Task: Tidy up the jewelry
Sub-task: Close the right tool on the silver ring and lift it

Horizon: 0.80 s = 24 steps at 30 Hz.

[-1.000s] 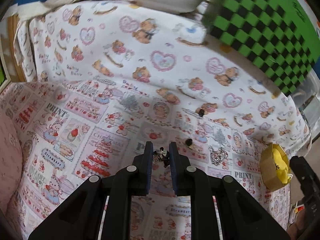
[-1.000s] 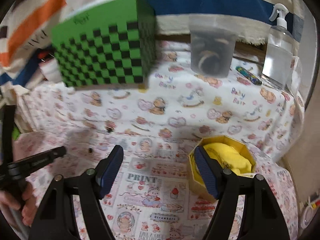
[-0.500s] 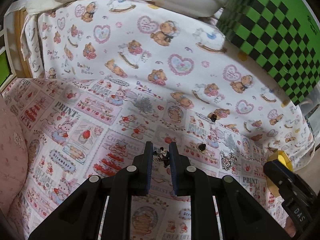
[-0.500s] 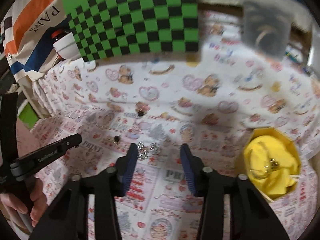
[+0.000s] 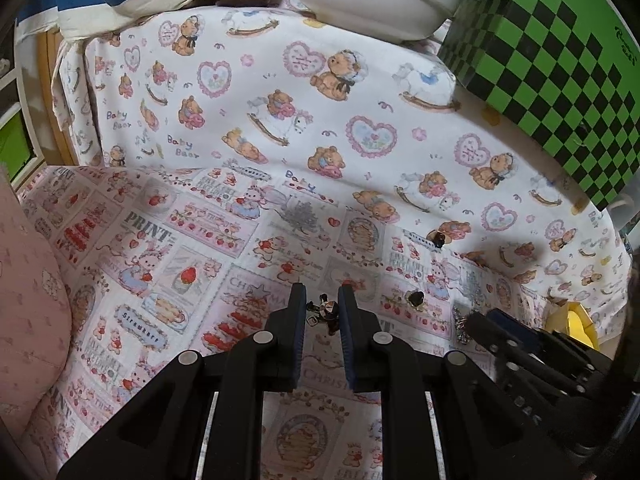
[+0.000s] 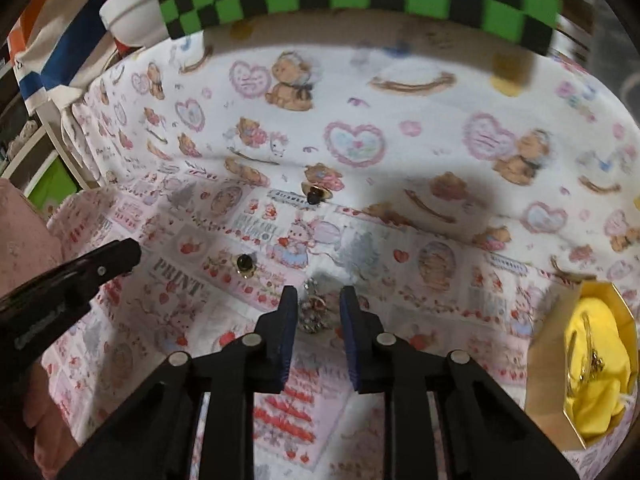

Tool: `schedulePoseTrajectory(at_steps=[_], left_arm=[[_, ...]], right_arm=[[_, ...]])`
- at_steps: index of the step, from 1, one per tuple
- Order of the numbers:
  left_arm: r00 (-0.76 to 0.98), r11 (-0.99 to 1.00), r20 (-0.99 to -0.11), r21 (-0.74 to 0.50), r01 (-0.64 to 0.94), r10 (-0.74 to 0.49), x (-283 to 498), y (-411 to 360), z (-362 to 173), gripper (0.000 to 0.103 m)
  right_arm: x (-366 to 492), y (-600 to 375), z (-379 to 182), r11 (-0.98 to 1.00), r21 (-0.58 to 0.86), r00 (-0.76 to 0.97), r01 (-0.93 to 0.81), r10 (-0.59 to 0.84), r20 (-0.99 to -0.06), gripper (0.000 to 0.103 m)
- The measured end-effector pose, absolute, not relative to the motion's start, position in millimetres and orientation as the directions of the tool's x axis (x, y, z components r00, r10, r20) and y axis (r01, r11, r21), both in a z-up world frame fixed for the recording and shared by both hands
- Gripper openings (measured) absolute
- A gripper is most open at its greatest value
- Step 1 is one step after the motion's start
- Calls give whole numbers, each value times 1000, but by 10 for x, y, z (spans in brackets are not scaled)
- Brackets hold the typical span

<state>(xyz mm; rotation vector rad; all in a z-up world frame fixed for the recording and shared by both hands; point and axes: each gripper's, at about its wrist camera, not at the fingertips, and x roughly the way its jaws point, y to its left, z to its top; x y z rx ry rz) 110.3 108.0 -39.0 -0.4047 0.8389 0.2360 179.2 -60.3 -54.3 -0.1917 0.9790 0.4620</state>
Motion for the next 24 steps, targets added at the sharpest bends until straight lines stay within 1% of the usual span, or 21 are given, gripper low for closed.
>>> schedulePoseTrajectory(at_steps=[4, 8, 15, 24], left_arm=[[659, 900, -751, -254, -353, 46, 1073, 1069, -342, 15], [665, 904, -745, -249, -346, 49, 1056, 1036, -304, 15], [669, 907, -741, -240, -347, 60, 1049, 1006, -282, 15], [696, 930, -714, -206, -306, 71, 990, 829, -167, 15]], right_arm=[[1848, -529, -595, 885, 42, 459, -465, 281, -842, 20], [1841, -463, -670, 885, 1, 459, -466, 243, -855, 20], [1737, -501, -636, 889, -31, 494, -456, 224, -840, 19], [1392, -848, -279, 877, 20, 539, -480, 312, -783, 19]])
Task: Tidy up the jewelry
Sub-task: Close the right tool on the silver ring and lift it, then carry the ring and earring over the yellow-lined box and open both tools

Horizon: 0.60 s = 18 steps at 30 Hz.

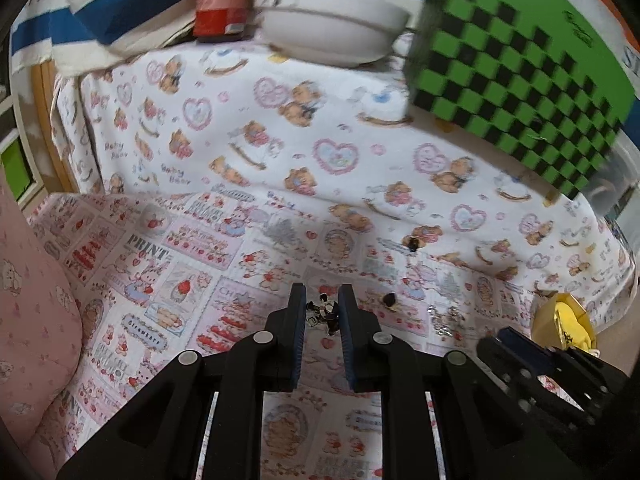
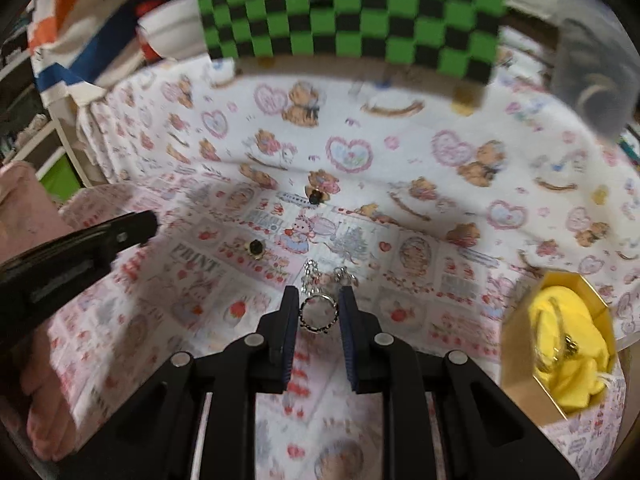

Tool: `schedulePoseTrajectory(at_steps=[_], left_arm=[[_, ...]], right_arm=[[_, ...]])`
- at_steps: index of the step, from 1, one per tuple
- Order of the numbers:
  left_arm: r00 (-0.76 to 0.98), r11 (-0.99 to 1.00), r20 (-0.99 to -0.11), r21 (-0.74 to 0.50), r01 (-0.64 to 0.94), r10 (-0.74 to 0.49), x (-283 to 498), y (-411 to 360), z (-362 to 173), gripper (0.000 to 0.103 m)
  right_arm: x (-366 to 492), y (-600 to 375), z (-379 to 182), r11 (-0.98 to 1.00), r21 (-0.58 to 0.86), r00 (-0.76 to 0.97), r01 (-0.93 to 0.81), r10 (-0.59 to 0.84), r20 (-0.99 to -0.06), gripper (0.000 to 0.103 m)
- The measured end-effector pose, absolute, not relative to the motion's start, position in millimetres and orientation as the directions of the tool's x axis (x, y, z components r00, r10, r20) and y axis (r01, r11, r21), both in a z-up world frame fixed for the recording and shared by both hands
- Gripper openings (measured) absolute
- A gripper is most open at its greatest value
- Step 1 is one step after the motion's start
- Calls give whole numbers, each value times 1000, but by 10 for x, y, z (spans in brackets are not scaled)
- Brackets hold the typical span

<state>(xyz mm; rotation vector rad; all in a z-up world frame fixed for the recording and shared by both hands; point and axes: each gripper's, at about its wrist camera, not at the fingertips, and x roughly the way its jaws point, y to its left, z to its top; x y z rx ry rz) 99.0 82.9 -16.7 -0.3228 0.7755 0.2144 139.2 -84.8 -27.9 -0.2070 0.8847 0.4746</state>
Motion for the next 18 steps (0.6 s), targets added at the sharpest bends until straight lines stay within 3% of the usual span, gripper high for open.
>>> schedulePoseTrajectory(at_steps=[9, 18], left_arm=[[741, 957, -666, -154, -245, 83, 911, 495, 7, 15], [788, 965, -607, -131, -228, 104, 786, 344, 151, 15]], right_arm=[[953, -1265, -35, 875, 23, 608, -483, 354, -710, 19], [872, -1744, 167, 884, 130, 646, -449, 422, -636, 19]])
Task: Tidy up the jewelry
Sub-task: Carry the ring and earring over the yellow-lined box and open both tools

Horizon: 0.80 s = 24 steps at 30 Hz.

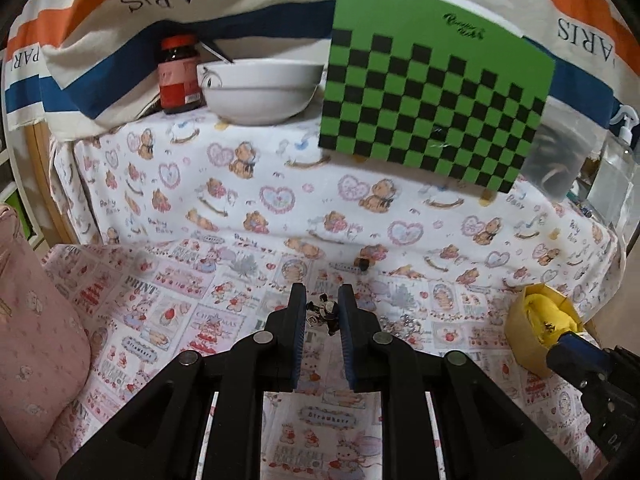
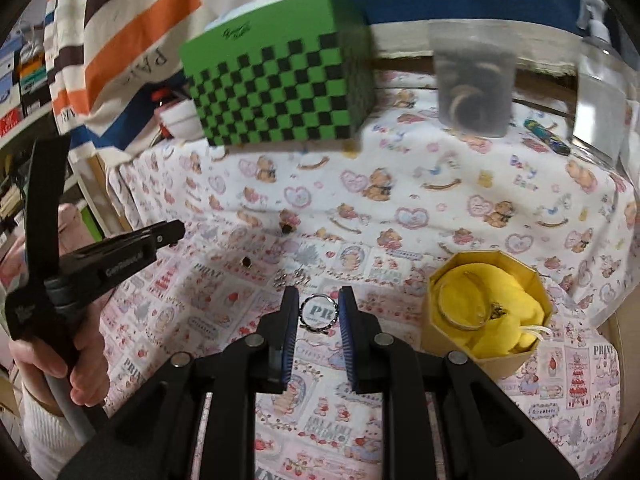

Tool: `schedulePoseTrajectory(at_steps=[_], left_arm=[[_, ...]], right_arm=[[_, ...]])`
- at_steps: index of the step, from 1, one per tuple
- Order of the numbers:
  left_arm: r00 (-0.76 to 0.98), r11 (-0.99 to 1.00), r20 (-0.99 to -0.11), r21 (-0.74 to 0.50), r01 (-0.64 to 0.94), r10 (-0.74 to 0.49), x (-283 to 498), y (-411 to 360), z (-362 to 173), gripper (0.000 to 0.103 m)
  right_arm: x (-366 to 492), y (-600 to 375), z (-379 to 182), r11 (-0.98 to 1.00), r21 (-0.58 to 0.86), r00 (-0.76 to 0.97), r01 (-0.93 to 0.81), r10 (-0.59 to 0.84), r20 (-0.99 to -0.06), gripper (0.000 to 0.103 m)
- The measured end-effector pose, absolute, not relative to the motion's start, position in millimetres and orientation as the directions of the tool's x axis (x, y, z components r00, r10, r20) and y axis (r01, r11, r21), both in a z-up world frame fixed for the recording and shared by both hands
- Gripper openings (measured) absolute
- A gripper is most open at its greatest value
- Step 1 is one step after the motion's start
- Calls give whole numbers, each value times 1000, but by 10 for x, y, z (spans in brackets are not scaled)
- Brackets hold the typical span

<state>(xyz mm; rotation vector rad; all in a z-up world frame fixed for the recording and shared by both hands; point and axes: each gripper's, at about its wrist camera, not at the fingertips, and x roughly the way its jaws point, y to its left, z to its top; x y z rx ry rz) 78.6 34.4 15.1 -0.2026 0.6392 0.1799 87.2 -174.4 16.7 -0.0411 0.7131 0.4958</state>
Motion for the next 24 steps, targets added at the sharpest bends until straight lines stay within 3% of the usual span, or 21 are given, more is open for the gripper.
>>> schedulePoseTrajectory(at_steps=[14, 20, 24], left_arm=[[842, 977, -526, -95, -193, 115, 575, 90, 353, 15], [861, 980, -509, -163, -110, 12, 641, -218, 618, 15], [845, 983, -524, -185, 5, -104, 825, -643, 748, 15]], right_arm=[[829, -2472, 509, 882, 258, 708, -395, 471, -526, 19], [853, -2889, 699, 885, 318, 763, -339, 457, -458, 19], [1056, -3092, 579, 888, 367, 750, -277, 438, -496, 19]])
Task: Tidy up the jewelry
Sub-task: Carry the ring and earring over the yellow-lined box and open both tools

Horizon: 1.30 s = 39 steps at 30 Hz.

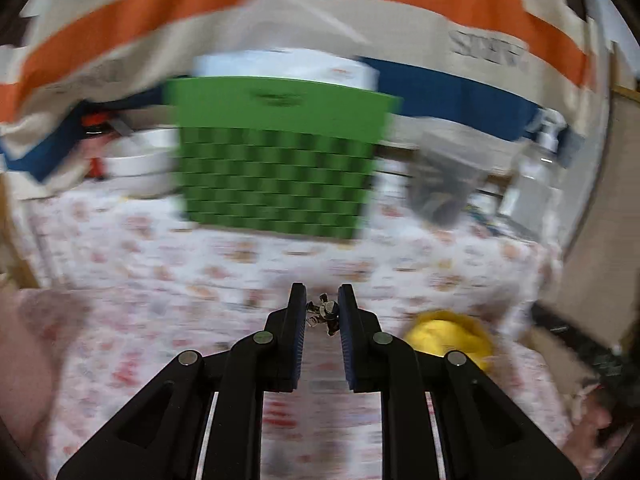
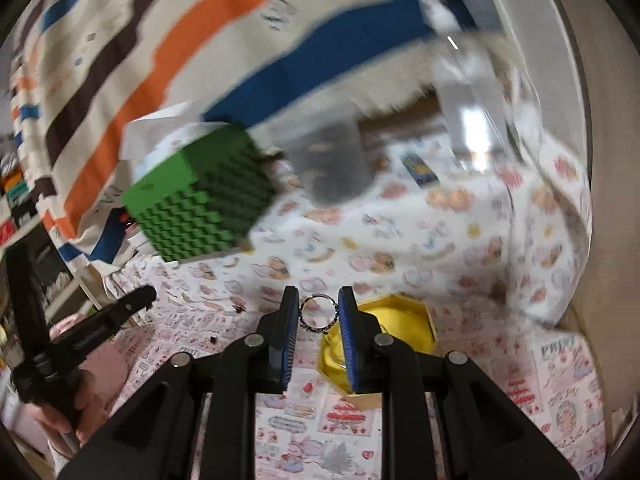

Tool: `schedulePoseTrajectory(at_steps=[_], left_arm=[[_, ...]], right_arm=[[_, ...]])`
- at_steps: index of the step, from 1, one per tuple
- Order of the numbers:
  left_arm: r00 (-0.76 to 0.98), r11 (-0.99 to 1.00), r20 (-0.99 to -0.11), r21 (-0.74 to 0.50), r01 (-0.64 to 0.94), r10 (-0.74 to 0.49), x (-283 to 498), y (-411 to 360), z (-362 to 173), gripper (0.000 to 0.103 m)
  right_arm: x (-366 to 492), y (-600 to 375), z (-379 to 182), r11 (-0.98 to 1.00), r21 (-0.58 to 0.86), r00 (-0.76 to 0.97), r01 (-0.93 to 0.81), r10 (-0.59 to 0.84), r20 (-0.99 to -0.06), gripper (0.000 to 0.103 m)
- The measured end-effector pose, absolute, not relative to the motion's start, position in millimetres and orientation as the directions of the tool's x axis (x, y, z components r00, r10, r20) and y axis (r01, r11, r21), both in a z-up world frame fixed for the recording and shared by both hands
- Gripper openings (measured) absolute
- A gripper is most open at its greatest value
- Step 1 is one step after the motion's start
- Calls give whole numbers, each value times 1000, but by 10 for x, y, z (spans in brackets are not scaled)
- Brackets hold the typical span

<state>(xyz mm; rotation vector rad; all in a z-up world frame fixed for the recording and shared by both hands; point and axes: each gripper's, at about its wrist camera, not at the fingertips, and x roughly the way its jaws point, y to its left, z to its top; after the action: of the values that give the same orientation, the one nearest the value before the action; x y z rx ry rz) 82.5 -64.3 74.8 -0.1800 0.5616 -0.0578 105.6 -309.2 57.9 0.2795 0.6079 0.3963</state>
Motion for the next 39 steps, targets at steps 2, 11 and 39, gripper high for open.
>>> schedulePoseTrajectory(at_steps=[2, 11, 39], left_arm=[[806, 966, -553, -245, 83, -209, 959, -848, 717, 15], [731, 919, -578, -352, 178, -363, 1384, -1397, 303, 15], [837, 993, -533, -72, 97, -120, 1064, -1130, 329, 67]], right_arm=[[1183, -3218, 468, 882, 407, 730, -239, 440, -523, 19], [1442, -3525, 154, 771, 607, 643, -193, 567, -515, 19], [1506, -3548, 35, 864, 491, 689, -111, 423, -589, 55]])
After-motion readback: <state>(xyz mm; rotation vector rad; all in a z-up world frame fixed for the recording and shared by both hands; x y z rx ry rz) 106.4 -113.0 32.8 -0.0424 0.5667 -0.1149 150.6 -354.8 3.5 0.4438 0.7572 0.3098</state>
